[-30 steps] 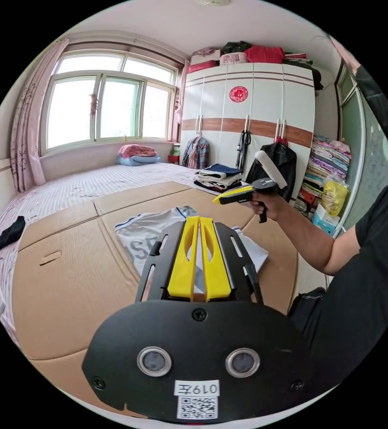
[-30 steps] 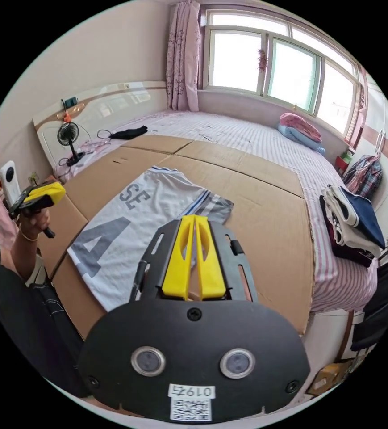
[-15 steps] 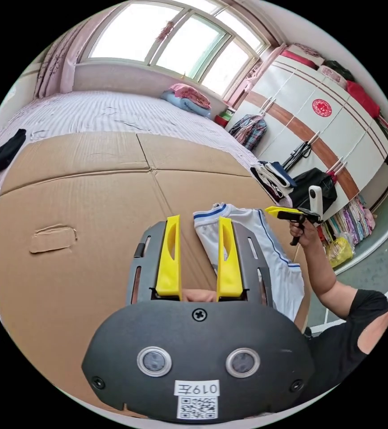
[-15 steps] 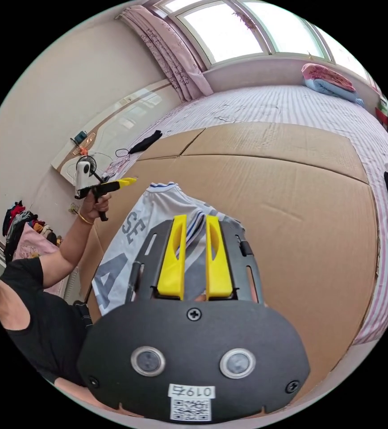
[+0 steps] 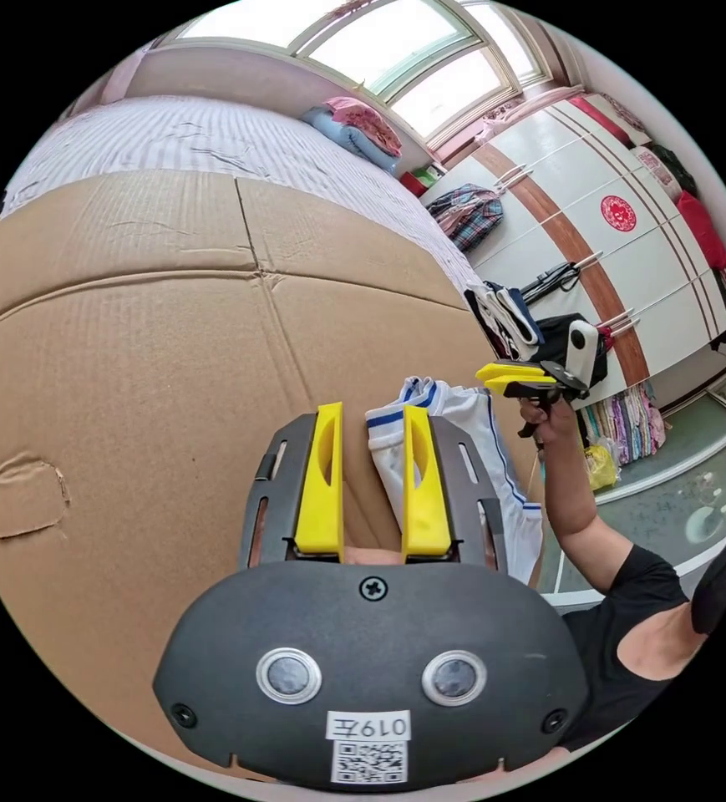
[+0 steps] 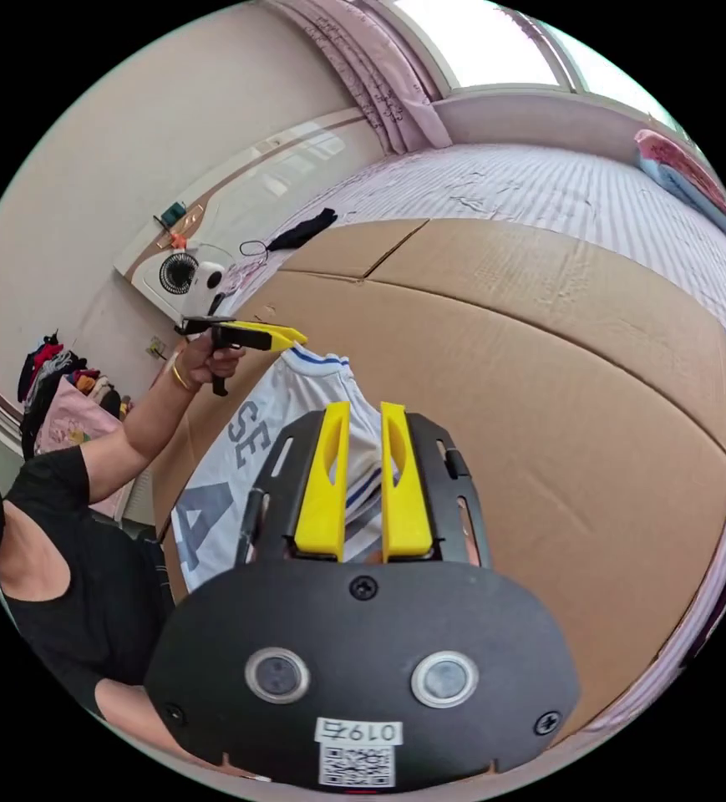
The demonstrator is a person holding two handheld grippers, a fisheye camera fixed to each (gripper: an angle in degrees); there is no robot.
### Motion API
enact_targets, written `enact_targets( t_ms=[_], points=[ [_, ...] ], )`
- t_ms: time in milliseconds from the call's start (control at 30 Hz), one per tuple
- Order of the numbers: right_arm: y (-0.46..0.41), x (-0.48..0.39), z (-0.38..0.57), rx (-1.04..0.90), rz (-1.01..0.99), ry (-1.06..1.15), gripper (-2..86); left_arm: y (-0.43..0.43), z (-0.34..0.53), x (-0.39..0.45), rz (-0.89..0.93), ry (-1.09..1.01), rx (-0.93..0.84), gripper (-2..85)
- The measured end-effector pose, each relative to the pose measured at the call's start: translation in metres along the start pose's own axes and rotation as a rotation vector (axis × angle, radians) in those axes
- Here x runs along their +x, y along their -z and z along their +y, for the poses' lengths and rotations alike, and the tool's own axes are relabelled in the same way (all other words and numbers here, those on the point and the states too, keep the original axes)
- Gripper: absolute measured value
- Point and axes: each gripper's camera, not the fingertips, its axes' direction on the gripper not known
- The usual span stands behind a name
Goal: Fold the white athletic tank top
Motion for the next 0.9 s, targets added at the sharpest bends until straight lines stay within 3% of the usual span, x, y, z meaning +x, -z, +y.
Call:
enact_targets(
  t_ms=[133,367,700,900],
  points=[
    [-0.021,0.0,-0.05,-0.156,0.027,0.094,6.8,-0.002,-0.016,0.003,-0.066,-0.061,-0.026,6.7],
    [-0.022,0.01,-0.09,-0.227,-0.003,0.138,2.0,-0.007,-0.037,0.005,-0.095,-0.119,-0.07,1.9],
    [-0.007,0.02,-0.118,-0.219,0.052,0.158,-0.1,-0.004,-0.052,0.006,-0.151,-0.134,-0.041,1.2],
    [0.035,0.029,-0.116,-0.136,0.003,0.113,6.3,-0.003,-0.057,0.007,-0.165,-0.132,-0.043,1.2]
  ],
)
